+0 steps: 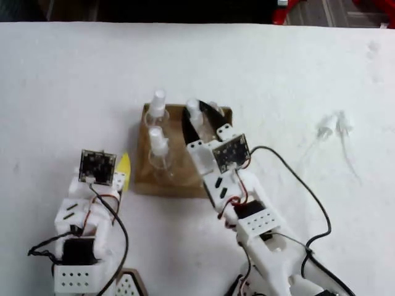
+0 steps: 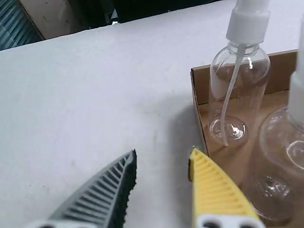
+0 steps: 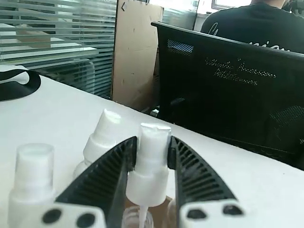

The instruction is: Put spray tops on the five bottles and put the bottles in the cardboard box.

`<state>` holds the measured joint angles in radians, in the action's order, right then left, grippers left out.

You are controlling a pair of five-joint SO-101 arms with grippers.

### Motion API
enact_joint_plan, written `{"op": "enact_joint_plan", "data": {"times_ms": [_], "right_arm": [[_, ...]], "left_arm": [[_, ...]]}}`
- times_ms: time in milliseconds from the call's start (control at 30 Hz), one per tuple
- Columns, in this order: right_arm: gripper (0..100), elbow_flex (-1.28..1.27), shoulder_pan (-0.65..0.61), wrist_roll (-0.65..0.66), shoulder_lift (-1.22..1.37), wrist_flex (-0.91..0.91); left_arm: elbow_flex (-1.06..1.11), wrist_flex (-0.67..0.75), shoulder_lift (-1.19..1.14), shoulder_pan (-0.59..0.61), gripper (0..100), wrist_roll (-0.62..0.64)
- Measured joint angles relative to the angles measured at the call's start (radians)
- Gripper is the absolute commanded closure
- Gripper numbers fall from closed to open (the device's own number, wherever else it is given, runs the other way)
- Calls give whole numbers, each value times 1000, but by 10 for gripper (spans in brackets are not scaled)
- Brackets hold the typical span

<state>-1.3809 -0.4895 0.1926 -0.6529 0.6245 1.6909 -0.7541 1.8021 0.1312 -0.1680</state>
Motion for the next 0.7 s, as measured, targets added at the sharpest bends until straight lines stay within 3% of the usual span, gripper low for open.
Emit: {"op": "enact_joint_plan", "data": {"times_ms": [433, 600, 700], "right_arm": [[970, -23, 0, 0, 2, 0], [849, -23, -2, 0, 2, 0], [841, -31, -6, 0, 2, 0]], "left_arm": [[0, 0, 0, 0, 835, 0], [0, 0, 0, 0, 835, 0], [0, 0, 0, 0, 835, 0]]}}
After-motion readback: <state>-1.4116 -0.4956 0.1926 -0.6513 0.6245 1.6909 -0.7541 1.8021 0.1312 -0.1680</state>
